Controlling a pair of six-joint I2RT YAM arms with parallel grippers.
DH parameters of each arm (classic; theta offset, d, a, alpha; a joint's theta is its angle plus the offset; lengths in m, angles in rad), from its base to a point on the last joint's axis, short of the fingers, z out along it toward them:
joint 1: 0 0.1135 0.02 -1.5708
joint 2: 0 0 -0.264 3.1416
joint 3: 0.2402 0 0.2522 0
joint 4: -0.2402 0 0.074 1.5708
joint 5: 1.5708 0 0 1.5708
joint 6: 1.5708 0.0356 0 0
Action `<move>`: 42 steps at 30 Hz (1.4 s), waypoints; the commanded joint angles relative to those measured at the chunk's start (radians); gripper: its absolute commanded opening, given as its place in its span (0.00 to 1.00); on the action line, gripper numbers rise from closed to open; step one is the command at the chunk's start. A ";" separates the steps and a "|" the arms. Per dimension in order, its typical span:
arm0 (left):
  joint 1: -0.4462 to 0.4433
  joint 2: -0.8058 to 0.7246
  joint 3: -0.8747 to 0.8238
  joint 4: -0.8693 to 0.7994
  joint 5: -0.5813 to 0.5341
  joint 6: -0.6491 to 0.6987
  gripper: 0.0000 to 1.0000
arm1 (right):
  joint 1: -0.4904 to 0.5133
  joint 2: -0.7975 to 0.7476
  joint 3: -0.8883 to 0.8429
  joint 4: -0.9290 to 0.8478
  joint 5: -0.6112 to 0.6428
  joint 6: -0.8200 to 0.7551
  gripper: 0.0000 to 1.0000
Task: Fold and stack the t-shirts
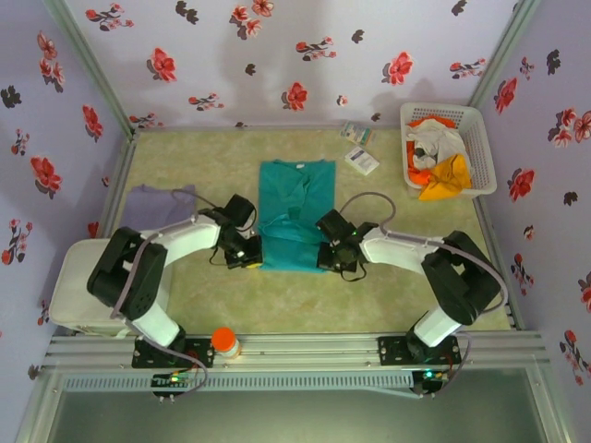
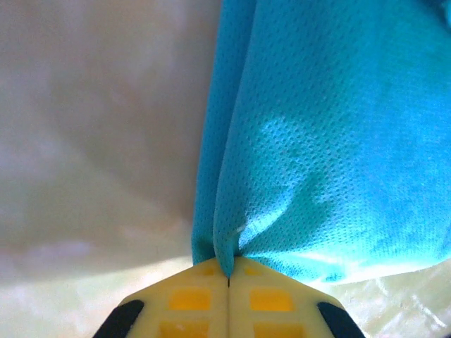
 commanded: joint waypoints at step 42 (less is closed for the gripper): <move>-0.080 0.127 0.220 -0.202 -0.263 0.131 0.19 | 0.067 0.041 0.145 -0.161 0.293 -0.128 0.51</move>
